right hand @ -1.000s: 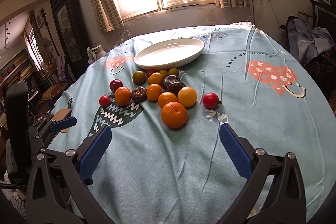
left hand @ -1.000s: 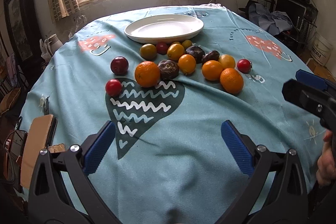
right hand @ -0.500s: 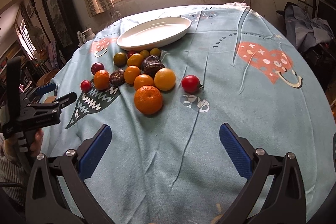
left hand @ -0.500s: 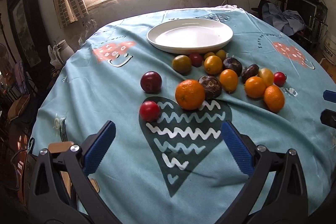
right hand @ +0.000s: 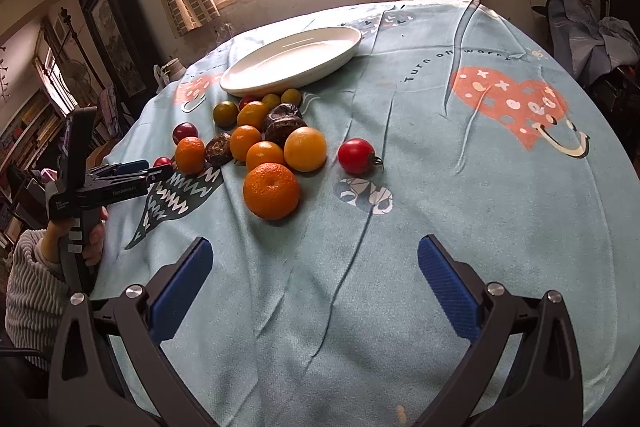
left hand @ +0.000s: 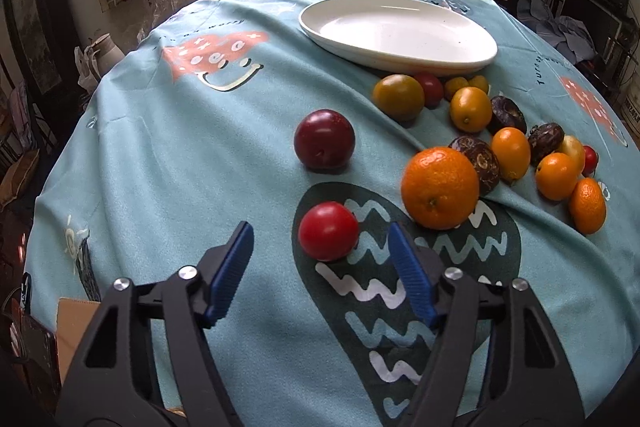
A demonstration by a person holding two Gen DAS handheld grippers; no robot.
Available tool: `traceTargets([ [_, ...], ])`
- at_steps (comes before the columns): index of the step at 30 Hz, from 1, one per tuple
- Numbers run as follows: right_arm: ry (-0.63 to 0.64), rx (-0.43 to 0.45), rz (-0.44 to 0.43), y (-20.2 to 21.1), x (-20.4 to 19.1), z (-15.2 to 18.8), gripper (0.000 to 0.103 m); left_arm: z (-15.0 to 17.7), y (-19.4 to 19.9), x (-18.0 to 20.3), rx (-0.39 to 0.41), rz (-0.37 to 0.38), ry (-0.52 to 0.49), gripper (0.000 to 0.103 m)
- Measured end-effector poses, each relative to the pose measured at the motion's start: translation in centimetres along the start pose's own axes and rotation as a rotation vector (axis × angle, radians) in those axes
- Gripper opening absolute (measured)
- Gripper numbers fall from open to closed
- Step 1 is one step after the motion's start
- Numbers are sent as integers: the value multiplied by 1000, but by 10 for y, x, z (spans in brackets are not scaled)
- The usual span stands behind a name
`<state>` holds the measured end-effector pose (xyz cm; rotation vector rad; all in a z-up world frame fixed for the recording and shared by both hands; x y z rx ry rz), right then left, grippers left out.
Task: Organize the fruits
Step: 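Grasp a red cherry tomato with the left gripper while the right gripper grasps another cherry tomato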
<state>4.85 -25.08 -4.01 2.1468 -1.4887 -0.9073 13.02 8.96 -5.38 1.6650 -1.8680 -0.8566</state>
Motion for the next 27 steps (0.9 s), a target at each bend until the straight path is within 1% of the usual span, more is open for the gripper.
traceTargets([
  [1, -4, 0, 1, -1, 1, 0, 102, 0, -3, 0, -13, 8, -3, 56],
  [3, -5, -3, 4, -2, 2, 0, 102, 0, -9, 0, -28, 14, -9, 39],
  [6, -2, -6, 16, -3, 3, -1, 102, -2, -12, 1, -29, 35, -3, 33],
  [10, 18, -13, 33, -5, 2, -4, 102, -1, -11, 0, -26, 52, 13, 31],
  [12, 39, -15, 44, -8, 2, -8, 101, 2, -8, -3, -19, 86, 49, 31],
  [13, 51, -20, 48, -10, 2, -11, 98, 3, -6, -5, -11, 106, 71, 31],
  [15, 69, -43, 48, -19, 3, -17, 86, 5, 1, -6, 16, 122, 93, 31],
  [18, 97, -72, 63, -34, 6, -26, 76, 6, 12, -4, 62, 142, 113, 31],
  [20, 113, -84, 81, -44, 9, -31, 73, 8, 16, -5, 77, 169, 127, 31],
  [23, 125, -103, 105, -59, 16, -40, 69, 8, 15, -6, 71, 188, 140, 31],
  [27, 124, -139, 99, -81, 23, -51, 57, 7, 9, -7, 44, 211, 158, 31],
])
Point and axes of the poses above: each gripper's, at about its wrist camera, not at the fingertips, and y roughly against the way its jaws point, x to its right, z to its underside, the point moved 1 cm from there along -y, roughly the way its jaws point, and after that the axes turned 6 degrees about x, right-handed, at the moved point
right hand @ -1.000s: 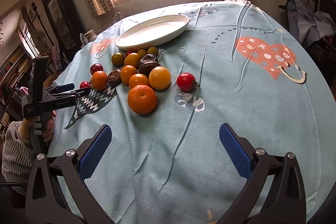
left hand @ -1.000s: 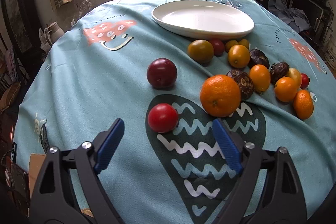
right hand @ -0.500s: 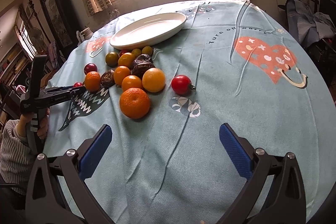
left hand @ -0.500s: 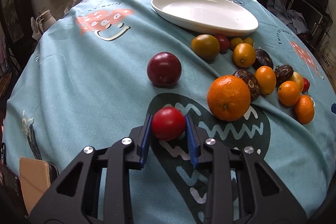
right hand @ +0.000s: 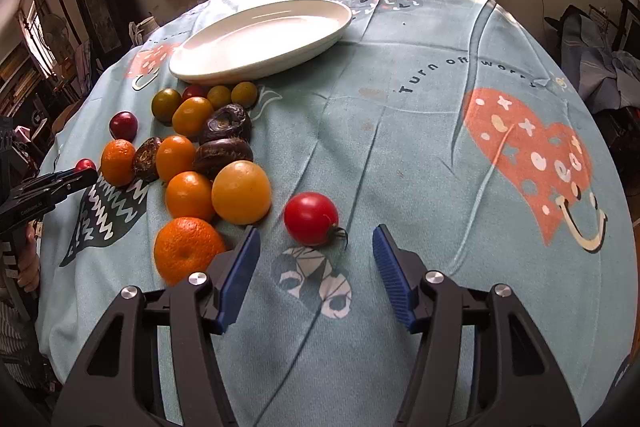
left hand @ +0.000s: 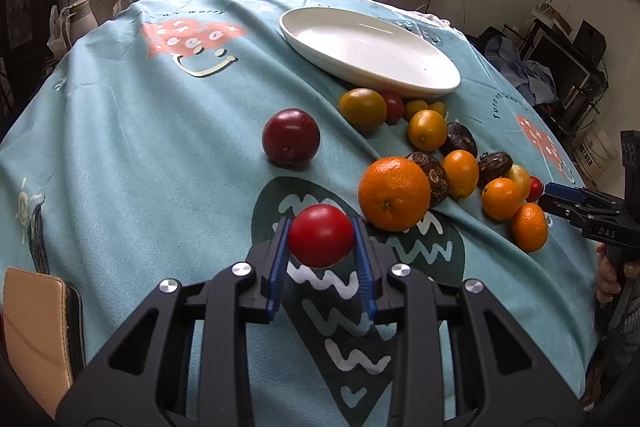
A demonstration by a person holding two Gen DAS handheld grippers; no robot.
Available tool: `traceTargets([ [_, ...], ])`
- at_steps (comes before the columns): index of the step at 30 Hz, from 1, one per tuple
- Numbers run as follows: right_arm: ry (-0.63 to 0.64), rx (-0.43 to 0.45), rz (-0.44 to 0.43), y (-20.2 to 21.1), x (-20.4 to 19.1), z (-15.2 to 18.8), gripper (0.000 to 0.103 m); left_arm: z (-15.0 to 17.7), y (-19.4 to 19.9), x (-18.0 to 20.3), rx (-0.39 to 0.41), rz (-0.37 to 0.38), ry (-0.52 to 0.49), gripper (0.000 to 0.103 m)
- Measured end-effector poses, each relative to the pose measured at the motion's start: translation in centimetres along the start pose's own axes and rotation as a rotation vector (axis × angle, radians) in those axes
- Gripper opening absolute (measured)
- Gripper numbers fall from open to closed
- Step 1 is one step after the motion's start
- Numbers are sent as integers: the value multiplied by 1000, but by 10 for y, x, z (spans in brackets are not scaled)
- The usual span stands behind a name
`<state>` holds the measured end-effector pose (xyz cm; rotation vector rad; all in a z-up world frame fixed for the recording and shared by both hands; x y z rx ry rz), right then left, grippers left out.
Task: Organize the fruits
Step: 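Grasp a red cherry tomato with the left gripper while the right gripper grasps another cherry tomato, then lower both cherry tomatoes onto the white plate and open both grippers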
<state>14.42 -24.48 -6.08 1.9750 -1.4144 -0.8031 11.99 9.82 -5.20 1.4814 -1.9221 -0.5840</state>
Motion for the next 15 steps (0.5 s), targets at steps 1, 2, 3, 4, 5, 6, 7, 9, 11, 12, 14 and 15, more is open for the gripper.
traceTargets([
  [1, 3, -10, 1, -5, 1, -2, 56, 0, -1, -2, -6, 4, 2, 31],
  [2, 6, -21, 3, -10, 0, -4, 53, 1, -3, -2, -12, 8, 5, 31],
  [3, 9, -29, 8, -15, 0, -4, 48, 2, -4, -1, -17, 10, 5, 31],
  [4, 16, -28, 18, -17, 0, -4, 46, 2, -5, -1, -22, 13, 5, 31],
  [5, 25, -18, 18, -16, -1, -3, 42, 2, -5, 0, -26, 16, 4, 31],
  [6, 24, -11, 12, -14, -1, -3, 33, 2, -6, 0, -31, 18, 1, 31],
  [7, 17, -4, 10, -12, 1, -3, 31, 2, -7, 1, -35, 16, -5, 31],
  [9, -8, 8, -1, -7, 6, -4, 30, 0, -8, 7, -32, -7, -31, 31],
  [11, -23, 27, -4, 2, 10, -11, 30, -10, -7, 16, -28, -23, -73, 31],
  [12, -25, 45, -2, 9, 11, -18, 30, -20, -6, 21, -20, -24, -83, 31],
  [14, -34, 94, -8, 21, 9, -39, 30, -46, -4, 33, 17, -27, -105, 31],
  [15, -38, 117, -17, 25, 7, -52, 30, -59, -4, 39, 43, -32, -116, 31],
])
Point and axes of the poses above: each gripper's, at about its wrist camera, not at the fingertips, and y roughly against the way its jaws point, x to its right, z to its underside, the point moved 1 cm from there along -y, roughly the way its jaws point, and after that the axes turned 6 degrees about x, right-handed, at the moved point
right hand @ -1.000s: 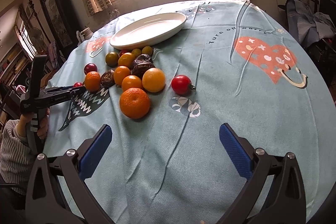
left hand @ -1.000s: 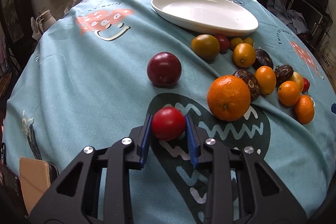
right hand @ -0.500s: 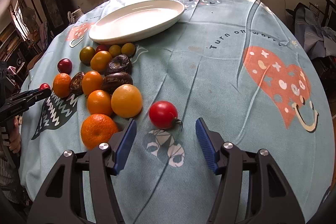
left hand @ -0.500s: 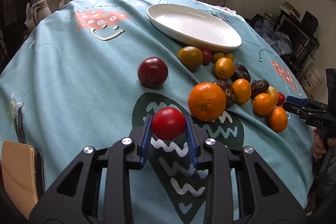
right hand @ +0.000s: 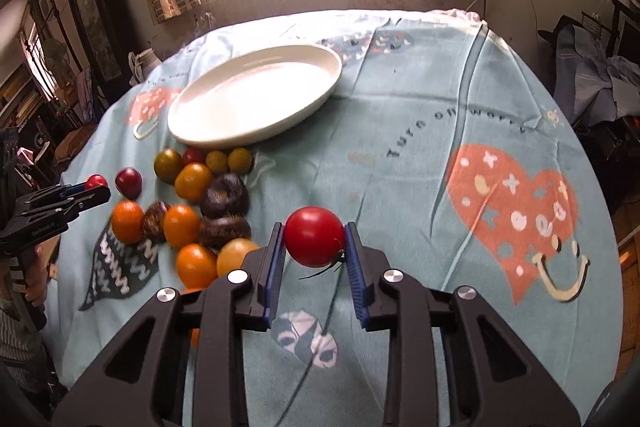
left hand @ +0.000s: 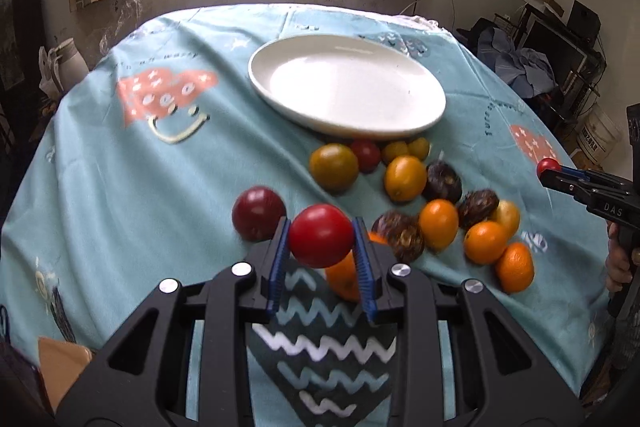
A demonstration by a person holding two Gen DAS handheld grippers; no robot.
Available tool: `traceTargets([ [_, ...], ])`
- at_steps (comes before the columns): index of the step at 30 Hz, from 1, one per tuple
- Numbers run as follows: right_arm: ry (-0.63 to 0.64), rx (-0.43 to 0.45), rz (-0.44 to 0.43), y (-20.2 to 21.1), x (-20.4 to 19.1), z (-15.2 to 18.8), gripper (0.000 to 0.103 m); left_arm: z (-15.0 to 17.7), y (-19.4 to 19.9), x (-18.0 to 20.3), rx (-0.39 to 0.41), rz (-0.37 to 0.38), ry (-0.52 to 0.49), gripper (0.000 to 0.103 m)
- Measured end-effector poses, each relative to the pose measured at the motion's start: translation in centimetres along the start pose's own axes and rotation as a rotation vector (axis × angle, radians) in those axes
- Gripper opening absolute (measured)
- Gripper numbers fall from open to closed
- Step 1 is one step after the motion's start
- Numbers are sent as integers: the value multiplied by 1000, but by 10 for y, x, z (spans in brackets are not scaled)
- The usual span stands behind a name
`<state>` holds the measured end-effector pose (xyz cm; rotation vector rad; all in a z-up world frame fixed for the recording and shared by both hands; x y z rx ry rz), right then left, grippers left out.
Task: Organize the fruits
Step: 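Lower both cherry tomatoes onto the white plate and open both grippers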
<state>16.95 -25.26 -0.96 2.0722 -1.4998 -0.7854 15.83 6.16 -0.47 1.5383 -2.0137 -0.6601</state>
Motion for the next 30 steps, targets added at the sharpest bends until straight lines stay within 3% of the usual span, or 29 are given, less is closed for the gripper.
traceTargets([
  [4, -29, 60, -53, -15, -16, -46, 30, -49, -22, 18, 49, -10, -8, 31],
  [7, -20, 70, -56, -46, -31, -69, 30, -68, -52, 24, 37, -34, 4, 31],
  [12, -45, 36, -51, -104, -39, -87, 30, -73, -99, 21, -6, -71, 31, 31],
  [16, -56, 22, -46, -133, -37, -85, 31, -71, -115, 21, -13, -82, 15, 32],
  [17, -60, 15, -43, -137, -37, -83, 31, -72, -117, 21, -8, -85, 11, 35],
  [18, -65, 3, -39, -142, -36, -82, 31, -72, -118, 20, -4, -86, 11, 54],
  [20, -71, -21, -42, -148, -36, -79, 31, -76, -114, 18, 24, -87, 23, 72],
  [25, -94, -39, -62, -150, -34, -74, 37, -79, -103, 16, 60, -71, 46, 79],
  [26, -101, -28, -75, -147, -33, -74, 56, -78, -99, 15, 68, -75, 52, 80],
  [27, -105, 2, -77, -141, -34, -75, 65, -78, -95, 14, 76, -78, 56, 82],
  [30, -91, 61, -50, -126, -35, -78, 68, -78, -82, 11, 108, -84, 74, 87],
])
Point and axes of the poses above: each gripper's, at about its wrist camera, not at the fingertips, and y roughly against the way its jaws point, x to its right, z to its underside, the point moved 1 cm from there along -y, roughly the way its jaws point, and after that the axes turned 6 degrees about x, right-handed, at the moved point
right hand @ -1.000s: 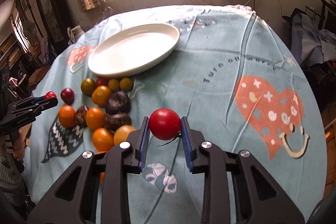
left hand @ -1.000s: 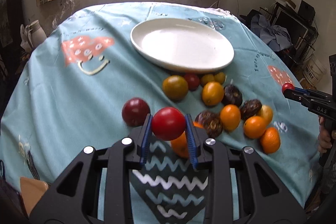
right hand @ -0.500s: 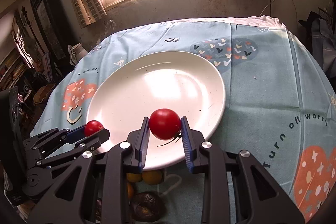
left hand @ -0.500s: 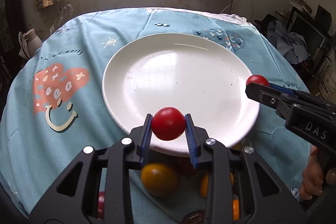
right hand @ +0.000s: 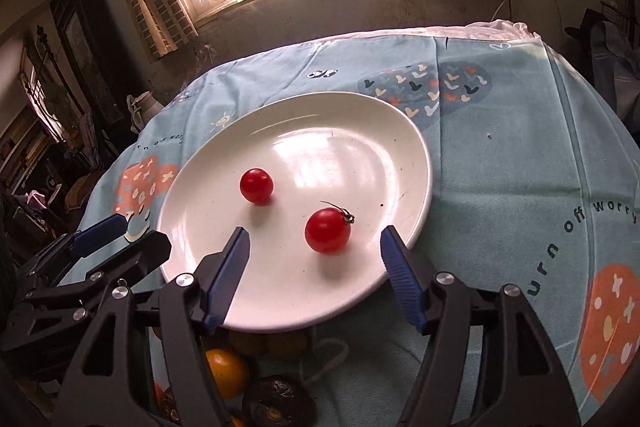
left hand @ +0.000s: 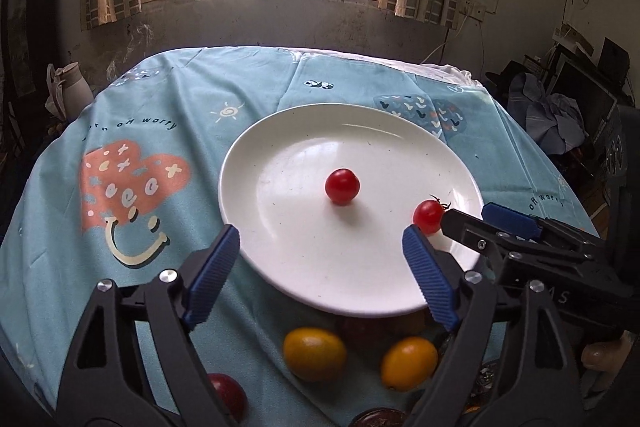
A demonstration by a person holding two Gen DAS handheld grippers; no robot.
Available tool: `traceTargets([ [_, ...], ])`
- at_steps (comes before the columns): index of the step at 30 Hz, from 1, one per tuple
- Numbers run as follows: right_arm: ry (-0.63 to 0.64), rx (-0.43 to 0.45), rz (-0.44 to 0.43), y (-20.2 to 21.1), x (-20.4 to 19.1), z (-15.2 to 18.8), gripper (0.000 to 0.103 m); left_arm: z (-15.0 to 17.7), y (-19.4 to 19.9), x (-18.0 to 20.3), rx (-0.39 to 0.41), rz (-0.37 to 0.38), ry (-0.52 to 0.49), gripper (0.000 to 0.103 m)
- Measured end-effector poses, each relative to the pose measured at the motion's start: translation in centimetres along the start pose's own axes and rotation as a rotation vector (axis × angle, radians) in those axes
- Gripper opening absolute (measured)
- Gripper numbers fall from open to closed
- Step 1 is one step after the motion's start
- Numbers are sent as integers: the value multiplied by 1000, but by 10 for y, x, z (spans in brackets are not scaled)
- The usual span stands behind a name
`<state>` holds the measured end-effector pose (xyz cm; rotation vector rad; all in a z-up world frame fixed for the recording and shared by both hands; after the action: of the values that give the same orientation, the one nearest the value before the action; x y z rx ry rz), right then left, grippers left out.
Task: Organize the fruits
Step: 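Lower both cherry tomatoes onto the white plate and open both grippers, then grasp a small orange with the left gripper while the right gripper grasps another small orange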
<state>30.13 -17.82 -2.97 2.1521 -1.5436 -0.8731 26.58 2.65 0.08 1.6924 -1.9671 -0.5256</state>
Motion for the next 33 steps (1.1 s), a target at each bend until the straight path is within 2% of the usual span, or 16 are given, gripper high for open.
traceTargets([
  [3, -11, 39, -6, 21, -1, -2, 68, 2, 14, -7, 19, -2, 17, 88],
  [7, -18, 112, -36, 71, -4, 4, 68, 13, 37, -21, 31, -22, 25, 88],
  [11, 24, 221, -26, 132, -5, 36, 69, 41, 65, -38, 56, -62, 24, 91],
  [13, 29, 247, -29, 154, 0, 60, 72, 58, 73, -44, 38, -78, 36, 92],
  [14, 22, 248, -32, 162, 4, 73, 76, 66, 76, -45, 24, -81, 40, 92],
  [15, 11, 248, -41, 168, 9, 87, 87, 74, 79, -46, 10, -83, 35, 92],
  [16, -3, 245, -41, 173, 13, 100, 92, 83, 82, -45, 6, -82, 24, 92],
  [18, -17, 216, -36, 177, 18, 114, 94, 97, 89, -38, -10, -79, -16, 92],
  [20, -14, 234, -68, 181, 16, 114, 94, 109, 97, -30, -19, -52, -53, 93],
  [22, 3, 237, -49, 180, 12, 114, 94, 111, 106, -25, 5, -16, -61, 97],
  [24, 12, 221, -50, 177, 10, 116, 94, 112, 108, -23, 10, -11, -62, 98],
  [33, 14, 200, -37, 173, 10, 119, 94, 118, 85, -21, -111, 23, -54, 97],
])
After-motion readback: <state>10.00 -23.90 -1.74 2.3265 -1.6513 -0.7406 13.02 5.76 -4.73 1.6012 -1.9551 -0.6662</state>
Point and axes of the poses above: each gripper's, at about its wrist camera, not at the fingertips, and y roughly against the way its jaws point, x to its right, z to its underside, the point moved 1 cm from there along -y, roughly the way its jaws point, and after that the axes turned 6 degrees about x, right-handed, at the moved point
